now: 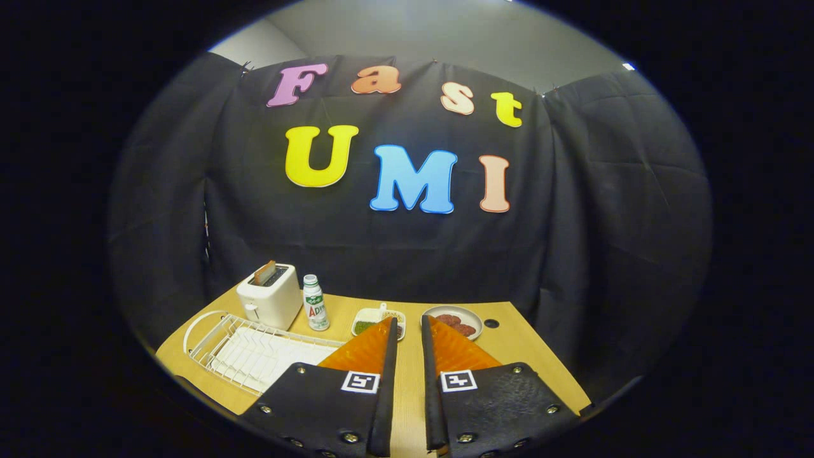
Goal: Take the plate from the dish rack, then take the spoon from the basket and place it into the plate.
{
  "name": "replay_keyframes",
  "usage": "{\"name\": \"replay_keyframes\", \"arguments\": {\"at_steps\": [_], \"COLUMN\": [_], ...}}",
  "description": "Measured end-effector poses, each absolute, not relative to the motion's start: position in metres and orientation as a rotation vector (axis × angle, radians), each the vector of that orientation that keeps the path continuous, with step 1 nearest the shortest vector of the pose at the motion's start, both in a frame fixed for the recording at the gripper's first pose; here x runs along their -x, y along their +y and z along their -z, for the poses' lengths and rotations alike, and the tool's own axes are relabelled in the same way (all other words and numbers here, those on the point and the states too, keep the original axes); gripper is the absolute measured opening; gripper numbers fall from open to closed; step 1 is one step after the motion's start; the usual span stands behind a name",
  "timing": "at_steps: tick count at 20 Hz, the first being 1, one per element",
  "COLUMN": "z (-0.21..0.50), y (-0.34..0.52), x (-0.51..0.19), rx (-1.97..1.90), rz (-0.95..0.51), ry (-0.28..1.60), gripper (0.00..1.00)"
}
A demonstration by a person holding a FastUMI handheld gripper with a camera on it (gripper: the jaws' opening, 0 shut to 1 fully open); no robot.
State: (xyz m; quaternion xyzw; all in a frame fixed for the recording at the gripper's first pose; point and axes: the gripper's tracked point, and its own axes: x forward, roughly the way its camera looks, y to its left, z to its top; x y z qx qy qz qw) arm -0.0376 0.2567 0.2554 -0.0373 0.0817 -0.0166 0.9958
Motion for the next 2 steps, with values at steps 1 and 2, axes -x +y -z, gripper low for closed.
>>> {"name": "replay_keyframes", "arguments": {"at_steps": [1, 2], "z": [-0.258, -0.2608], "y": [0.2491, 0.2427], "x": [0.035, 0.0321], "rx": [0.068, 0.06], "rz": [0.039, 0.042], "ry": [0.155, 0.147], "gripper": [0.21, 0.21]}}
